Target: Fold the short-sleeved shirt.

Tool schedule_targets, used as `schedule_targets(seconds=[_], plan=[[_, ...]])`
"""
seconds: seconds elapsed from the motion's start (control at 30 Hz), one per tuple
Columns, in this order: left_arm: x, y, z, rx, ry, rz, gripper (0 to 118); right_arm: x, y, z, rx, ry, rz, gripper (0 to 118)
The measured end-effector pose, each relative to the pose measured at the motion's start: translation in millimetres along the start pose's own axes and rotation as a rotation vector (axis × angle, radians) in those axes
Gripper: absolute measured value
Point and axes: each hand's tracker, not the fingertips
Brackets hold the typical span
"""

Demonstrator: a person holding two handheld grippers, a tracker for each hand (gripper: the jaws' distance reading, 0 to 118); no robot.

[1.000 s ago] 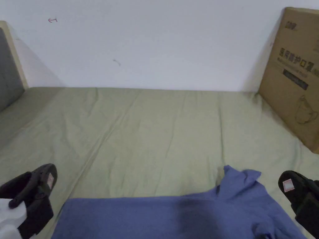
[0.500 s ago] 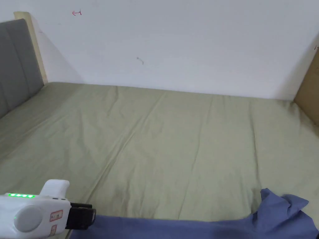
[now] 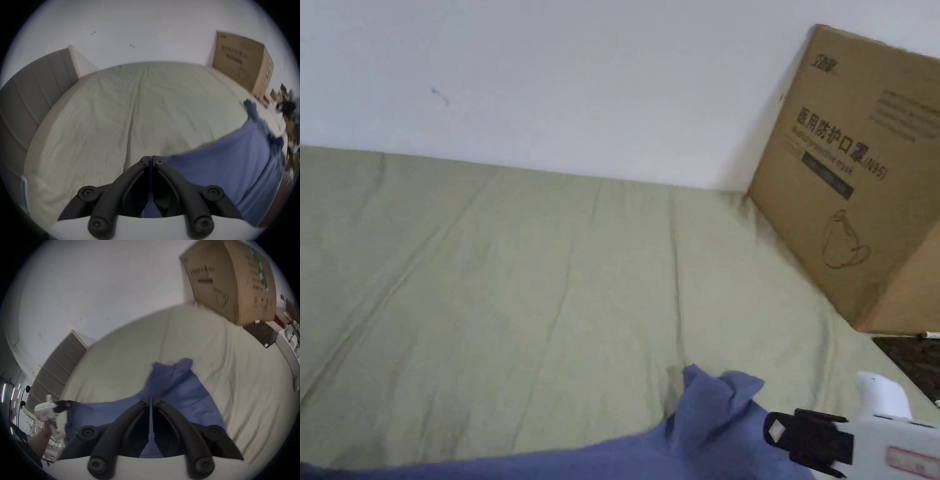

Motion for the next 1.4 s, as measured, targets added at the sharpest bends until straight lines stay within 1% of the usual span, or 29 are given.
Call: schedule_targets(seconds=[0.03,0.07,0.1,0.13,0.17,0.2,0.3,0.33,0.37,0.4,0.47,0.5,0.53,0.57,0.6,0.63,0.7,0.73,0.77,0.8,0.83,0.87,0.93,1.0,1.03,1.1,1.2,1.27,1.4], plan=[[-1,2,10,0.043,-0.014,0.044,3,7,8,-16,-0.032,-0.044,0.039,43],[-14,2,12,0.080,-0.021,0.071,3,14,15,-30,-0.032,-0.101,0.054,89],[-16,3,20,0.105,-0.021,0.091,3,21,23,-44,-0.067,-0.141,0.067,118],[-18,4,24,0.113,-0.027,0.111,3,28,28,-57,-0.110,-0.168,0.064,115],[-19,4,27,0.107,-0.029,0.122,3,31,41,-63,-0.102,-0.196,0.095,115],[-25,11,31,0.104,-0.023,0.133,3,32,45,-73,-0.136,-0.239,0.063,115],[-32,10,29,0.087,-0.029,0.156,3,30,52,-92,-0.251,-0.301,0.050,115],[-34,9,23,0.074,-0.020,0.151,3,27,54,-102,-0.304,-0.343,0.057,115],[-35,8,22,0.066,-0.011,0.144,3,51,52,-128,-0.345,-0.385,0.077,114],[-36,8,21,0.060,-0.008,0.139,3,48,52,-134,-0.337,-0.388,0.110,107],[-35,7,16,0.042,-0.003,0.129,3,28,49,-131,-0.321,-0.415,0.159,103],[-35,7,13,0.029,0.000,0.122,3,14,45,-121,-0.314,-0.401,0.164,95],[-36,6,9,0.009,0.003,0.116,3,5,44,-117,-0.309,-0.376,0.201,84],[-37,5,6,-0.010,0.007,0.116,3,-4,41,-112,-0.297,-0.350,0.229,67],[-36,8,5,-0.041,0.007,0.125,3,-14,37,-107,-0.290,-0.306,0.234,31],[-38,9,0,-0.089,0.004,0.145,3,4,42,-111,-0.323,-0.224,0.226,2],[-43,7,-4,-0.123,0.002,0.184,3,6,37,-102,-0.319,-0.180,0.205,2],[-46,5,-8,-0.114,-0.006,0.188,3,10,35,-95,-0.314,-0.138,0.166,2],[-46,5,-5,-0.108,-0.004,0.184,3,4,29,-90,-0.271,-0.136,0.145,2],[-46,6,-2,-0.102,-0.001,0.182,3,6,30,-79,-0.198,-0.160,0.125,2],[-46,9,2,-0.085,0.002,0.177,3,10,33,-67,-0.131,-0.156,0.098,2],[-48,14,9,-0.056,-0.009,0.178,3,2,33,-42,-0.030,-0.155,0.093,2],[-51,23,16,-0.003,-0.031,0.195,3,-12,32,-6,0.062,-0.152,0.031,2],[-55,37,20,0.018,-0.048,0.232,3,-22,35,13,0.083,-0.168,0.000,2],[-58,45,23,0.026,-0.055,0.252,3,-10,54,12,0.069,-0.165,-0.015,2],[-59,59,29,0.064,-0.077,0.273,3,-21,58,26,0.104,-0.155,-0.006,2],[-53,78,43,0.119,-0.064,0.218,3,-30,65,48,0.199,-0.140,-0.010,2],[-49,82,54,0.125,-0.083,0.191,3,-33,62,63,0.199,-0.131,-0.018,2],[-49,68,57,0.008,-0.144,0.145,3,-20,37,82,0.156,-0.112,-0.079,2]])
